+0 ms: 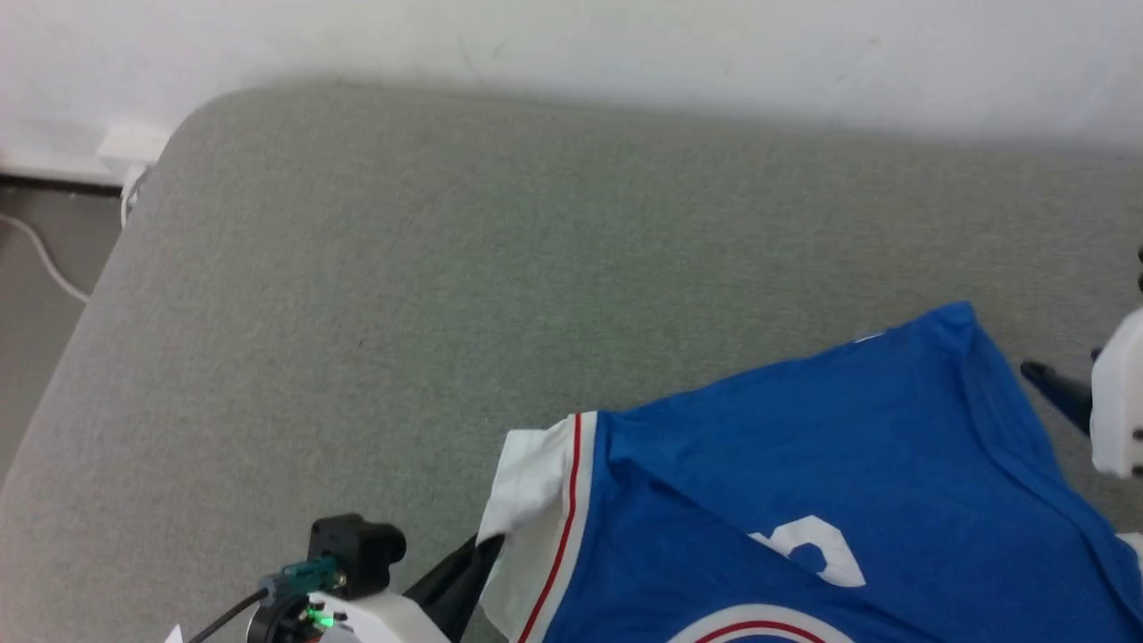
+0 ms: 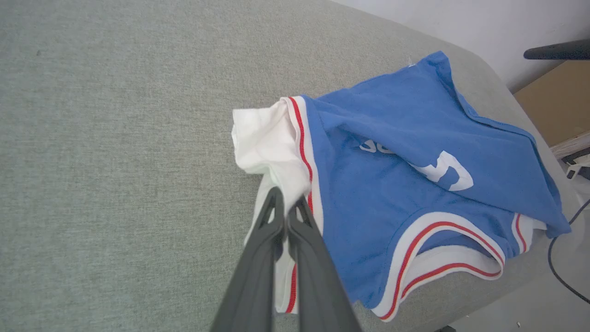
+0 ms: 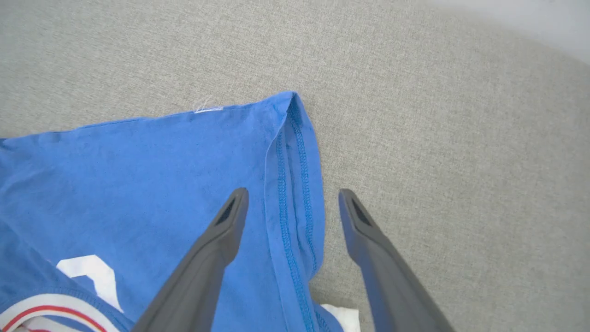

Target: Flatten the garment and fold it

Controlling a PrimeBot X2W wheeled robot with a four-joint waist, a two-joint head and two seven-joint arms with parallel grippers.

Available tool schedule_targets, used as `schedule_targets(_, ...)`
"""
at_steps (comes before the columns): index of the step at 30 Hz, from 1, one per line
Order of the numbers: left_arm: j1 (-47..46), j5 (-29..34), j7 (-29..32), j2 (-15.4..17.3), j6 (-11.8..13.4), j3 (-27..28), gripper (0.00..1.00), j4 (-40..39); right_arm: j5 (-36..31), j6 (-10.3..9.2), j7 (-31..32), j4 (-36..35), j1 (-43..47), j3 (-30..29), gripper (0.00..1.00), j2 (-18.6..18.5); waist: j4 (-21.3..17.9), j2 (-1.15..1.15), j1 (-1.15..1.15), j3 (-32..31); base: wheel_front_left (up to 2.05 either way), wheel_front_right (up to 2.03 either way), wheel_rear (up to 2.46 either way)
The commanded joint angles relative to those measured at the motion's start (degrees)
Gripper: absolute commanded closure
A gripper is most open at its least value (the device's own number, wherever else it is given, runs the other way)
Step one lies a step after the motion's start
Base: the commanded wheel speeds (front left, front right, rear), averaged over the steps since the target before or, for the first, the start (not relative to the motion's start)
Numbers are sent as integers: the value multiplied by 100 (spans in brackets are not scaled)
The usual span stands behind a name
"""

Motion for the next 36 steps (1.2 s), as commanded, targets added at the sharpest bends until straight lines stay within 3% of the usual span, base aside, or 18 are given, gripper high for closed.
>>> schedule_targets(1, -135, 52, -45, -31, -57, -30, 100, -35, -78, -5, -63, 191, -219, 103, 0, -60, 399, -1, -1, 420, 0, 0, 0)
schedule_targets(10, -452, 132, -92, -237, -150, -235, 100, 30, -438, -5, -468, 1556, -1222, 606, 0, -269, 838, -1, -1, 870, 0, 0, 0)
schedule_targets(21, -574, 124, -163, -329, -197, -321, 100, 198, -438, -5, -611, 2484, -1325, 1296, 0, -518, 946, -1, -1, 1029, 0, 0, 0)
schedule_targets(22, -581, 123, -167, -331, -198, -323, 100, 209, -414, -5, -625, 2531, -1310, 1361, 25, -533, 943, -1, -1, 1037, 0, 0, 0)
schedule_targets(23, -587, 122, -173, -333, -199, -325, 100, 219, -383, -5, -645, 2576, -1299, 1419, 100, -550, 939, -1, -1, 1041, 0, 0, 0)
schedule_targets(36, -644, 138, -267, -212, -124, -164, 100, 230, -10, -5, -1638, 2587, -1513, 1574, 100, -621, 590, -1, -1, 477, 0, 0, 0)
